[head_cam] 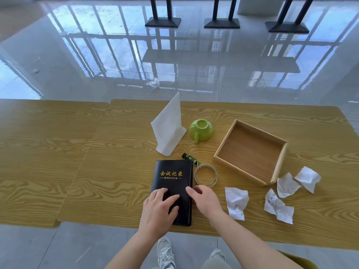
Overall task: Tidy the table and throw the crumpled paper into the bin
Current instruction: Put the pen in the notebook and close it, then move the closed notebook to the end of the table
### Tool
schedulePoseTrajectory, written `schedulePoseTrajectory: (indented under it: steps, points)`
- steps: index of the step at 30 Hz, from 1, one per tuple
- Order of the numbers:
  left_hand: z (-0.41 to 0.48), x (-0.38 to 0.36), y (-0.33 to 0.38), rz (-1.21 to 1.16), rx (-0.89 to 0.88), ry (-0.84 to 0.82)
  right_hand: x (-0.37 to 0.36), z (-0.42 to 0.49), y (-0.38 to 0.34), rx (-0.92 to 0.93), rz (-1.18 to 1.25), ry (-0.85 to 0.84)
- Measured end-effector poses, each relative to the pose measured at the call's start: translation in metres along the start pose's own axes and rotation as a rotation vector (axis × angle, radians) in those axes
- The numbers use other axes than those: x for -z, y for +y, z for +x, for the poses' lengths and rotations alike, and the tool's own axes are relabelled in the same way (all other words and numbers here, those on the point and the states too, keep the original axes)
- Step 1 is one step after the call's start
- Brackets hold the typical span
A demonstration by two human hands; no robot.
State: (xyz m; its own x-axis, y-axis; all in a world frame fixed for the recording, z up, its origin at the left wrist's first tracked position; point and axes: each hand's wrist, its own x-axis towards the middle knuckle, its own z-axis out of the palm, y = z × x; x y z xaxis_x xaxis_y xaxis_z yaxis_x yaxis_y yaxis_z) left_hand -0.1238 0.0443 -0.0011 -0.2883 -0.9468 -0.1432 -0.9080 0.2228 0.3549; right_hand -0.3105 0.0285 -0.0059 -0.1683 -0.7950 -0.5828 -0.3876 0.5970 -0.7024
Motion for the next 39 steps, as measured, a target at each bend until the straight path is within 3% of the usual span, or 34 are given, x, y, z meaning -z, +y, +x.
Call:
schedulePoseTrajectory:
  steps: [5,9,17,29,39]
  points:
    - [0.001,0.0,-0.015,-0.027,0.13,0.003,-0.007,0.003,-0.004,0.019,-0.133,0.044]
    - [0.005,0.0,-0.022,-0.19,0.266,-0.025,-0.012,0.006,-0.005,0.004,-0.198,0.089]
    - [0.012,-0.005,-0.022,-0.232,0.31,-0.075,-0.026,0.005,-0.01,0.021,-0.3,0.2]
    - [0.017,0.003,-0.031,-0.338,0.317,-0.037,-0.035,0.005,0.0,-0.131,0.182,0.13]
    - [0.007,0.005,-0.036,-0.491,0.334,0.021,-0.03,0.001,-0.01,-0.007,0.097,0.145]
